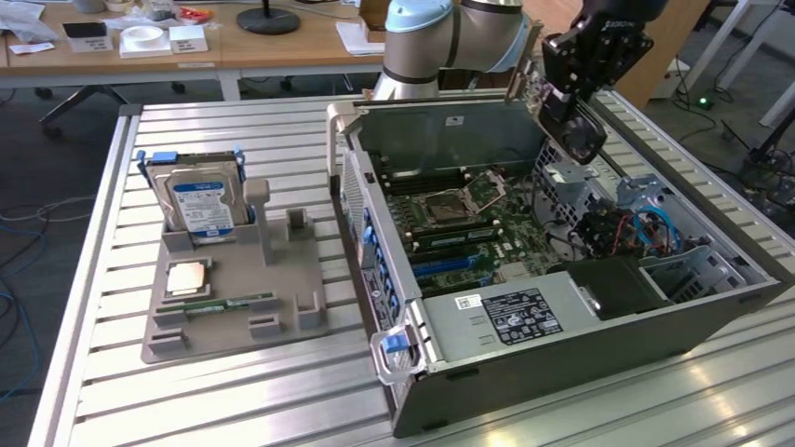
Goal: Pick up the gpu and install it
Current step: 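Insert the gpu into the slot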
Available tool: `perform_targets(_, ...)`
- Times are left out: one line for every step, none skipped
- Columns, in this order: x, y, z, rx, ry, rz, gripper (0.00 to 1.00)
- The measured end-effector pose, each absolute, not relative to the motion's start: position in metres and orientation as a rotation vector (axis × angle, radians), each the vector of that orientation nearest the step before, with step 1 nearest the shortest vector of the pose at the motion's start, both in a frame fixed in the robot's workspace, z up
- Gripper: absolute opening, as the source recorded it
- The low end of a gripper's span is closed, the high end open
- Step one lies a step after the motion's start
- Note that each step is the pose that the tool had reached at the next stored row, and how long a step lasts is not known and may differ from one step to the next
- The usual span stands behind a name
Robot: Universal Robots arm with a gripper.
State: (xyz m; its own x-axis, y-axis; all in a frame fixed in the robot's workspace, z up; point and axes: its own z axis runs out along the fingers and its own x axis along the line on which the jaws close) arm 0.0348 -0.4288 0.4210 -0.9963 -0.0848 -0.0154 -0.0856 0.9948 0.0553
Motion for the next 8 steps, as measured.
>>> perform_targets(0.0348,-0.4288,0.4209,-0.162,3.124,0.088,0.27)
perform_targets(0.0349,-0.4288,0.4208,-0.192,3.122,0.088,0.27)
perform_targets(0.0348,-0.4288,0.4207,-0.220,3.121,0.088,0.27)
perform_targets(0.0348,-0.4288,0.4207,-0.249,3.119,0.088,0.27)
perform_targets(0.0348,-0.4288,0.4207,-0.276,3.118,0.088,0.27)
perform_targets(0.0348,-0.4288,0.4206,-0.305,3.115,0.089,0.27)
perform_targets(0.0349,-0.4288,0.4205,-0.333,3.113,0.089,0.27)
perform_targets(0.0348,-0.4288,0.4205,-0.361,3.110,0.089,0.27)
